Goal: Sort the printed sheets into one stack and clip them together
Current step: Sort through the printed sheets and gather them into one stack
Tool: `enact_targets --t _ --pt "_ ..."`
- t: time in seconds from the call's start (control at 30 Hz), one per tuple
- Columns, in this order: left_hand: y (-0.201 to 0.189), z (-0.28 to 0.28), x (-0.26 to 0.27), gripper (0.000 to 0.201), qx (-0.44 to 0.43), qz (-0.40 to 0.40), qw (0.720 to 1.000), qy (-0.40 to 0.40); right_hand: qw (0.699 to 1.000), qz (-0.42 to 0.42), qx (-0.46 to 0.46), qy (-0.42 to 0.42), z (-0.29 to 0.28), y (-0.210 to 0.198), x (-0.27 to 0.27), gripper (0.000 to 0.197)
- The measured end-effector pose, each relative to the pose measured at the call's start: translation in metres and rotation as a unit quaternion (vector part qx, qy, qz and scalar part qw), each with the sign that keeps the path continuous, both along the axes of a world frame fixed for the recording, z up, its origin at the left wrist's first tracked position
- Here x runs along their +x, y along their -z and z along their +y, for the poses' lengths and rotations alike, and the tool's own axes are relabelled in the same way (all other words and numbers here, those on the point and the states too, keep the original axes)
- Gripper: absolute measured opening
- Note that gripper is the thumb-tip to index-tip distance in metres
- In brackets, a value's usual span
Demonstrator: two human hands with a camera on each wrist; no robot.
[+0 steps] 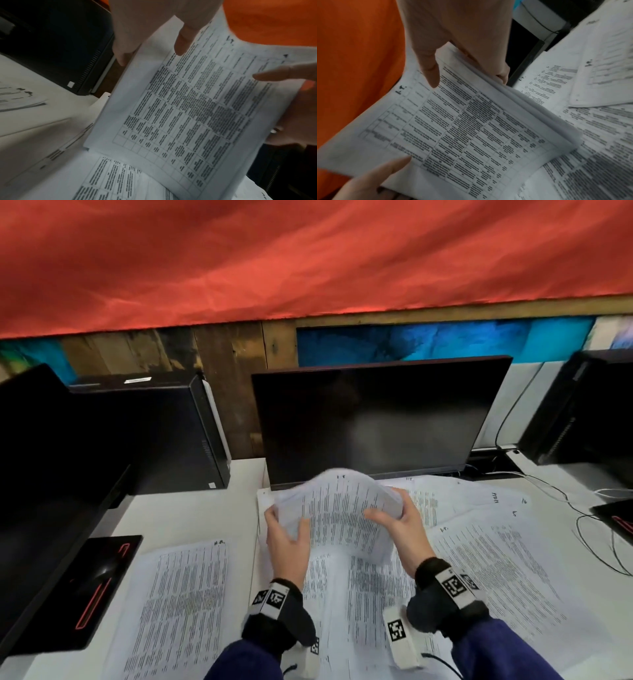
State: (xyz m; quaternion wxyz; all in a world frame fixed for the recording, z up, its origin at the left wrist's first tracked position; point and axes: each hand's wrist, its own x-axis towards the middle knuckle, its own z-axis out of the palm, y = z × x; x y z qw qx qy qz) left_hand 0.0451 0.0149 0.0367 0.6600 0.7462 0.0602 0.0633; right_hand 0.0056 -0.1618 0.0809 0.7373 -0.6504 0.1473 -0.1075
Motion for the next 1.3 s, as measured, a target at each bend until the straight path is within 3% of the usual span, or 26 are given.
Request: enact_targets --t 0.17,0.3,0.43,0.5,0.57,0.63,0.7,0.77,0.87,0.97,1.07,1.1,1.13,1.2,1.23,1.3 --pt "-0.001 0.010 0.012 0.047 -0.017 -0.034 0.999 -0.006 0.999 0.016 0.029 0.033 0.006 0.000 0.010 0.045" --pt "-0.006 0.012 0.018 0.042 -0.022 -0.012 1.000 0.013 0.998 0.020 0.034 0.040 0.006 -0.005 0.020 0.034" --pt "0.000 0.005 0.020 0.053 0.012 0.030 0.999 0.038 0.998 0.060 0.031 0.001 0.014 -0.002 0.024 0.038" --pt "-0.005 0.004 0.021 0.049 0.024 0.018 0.999 0.030 0.998 0.048 0.011 0.027 0.012 -0.004 0.026 0.039" --pt "-0.015 0.007 0.023 0.040 0.053 -0.024 0.998 0.030 0.989 -0.005 -0.098 0.113 0.000 -0.011 0.026 0.056" --pt "-0.030 0.009 0.023 0.024 0.118 -0.092 0.988 0.047 0.934 -0.050 -0.322 0.146 -0.013 -0.025 0.024 0.075" --pt "-0.046 0.005 0.024 0.013 0.206 -0.177 0.960 0.074 0.865 -0.064 -0.491 0.083 -0.015 -0.047 0.022 0.073" --pt "-0.062 -0.006 0.022 0.013 0.316 -0.257 0.909 0.092 0.847 -0.050 -0.529 -0.018 -0.010 -0.068 0.024 0.060" --pt "-0.081 -0.022 0.016 0.014 0.406 -0.323 0.846 0.121 0.862 -0.054 -0.493 -0.106 -0.009 -0.081 0.027 0.017" --pt "-0.082 -0.014 0.020 0.015 0.451 -0.309 0.831 0.105 0.912 -0.029 -0.400 -0.091 -0.022 -0.065 0.022 0.012" --pt "-0.076 0.014 0.028 0.036 0.524 -0.221 0.820 0.055 0.980 0.003 -0.197 -0.004 -0.045 -0.036 0.013 0.021" --pt "-0.075 0.023 0.030 0.038 0.505 -0.192 0.841 0.035 0.990 0.013 -0.140 0.017 -0.051 -0.028 0.008 0.022" --pt "-0.073 0.030 0.031 0.037 0.441 -0.164 0.882 0.017 0.994 0.015 -0.107 0.026 -0.054 -0.021 0.004 0.021" --pt "-0.070 0.036 0.031 0.031 0.191 -0.098 0.977 0.012 0.997 0.014 -0.077 0.028 -0.056 -0.011 -0.004 0.020" --pt "-0.066 0.035 0.031 0.030 0.072 -0.068 0.995 0.021 0.998 0.014 -0.058 0.031 -0.056 -0.006 -0.007 0.022" --pt "-0.054 0.031 0.030 0.027 -0.070 -0.031 0.996 0.048 0.999 0.011 -0.019 0.041 -0.052 0.003 -0.009 0.026"
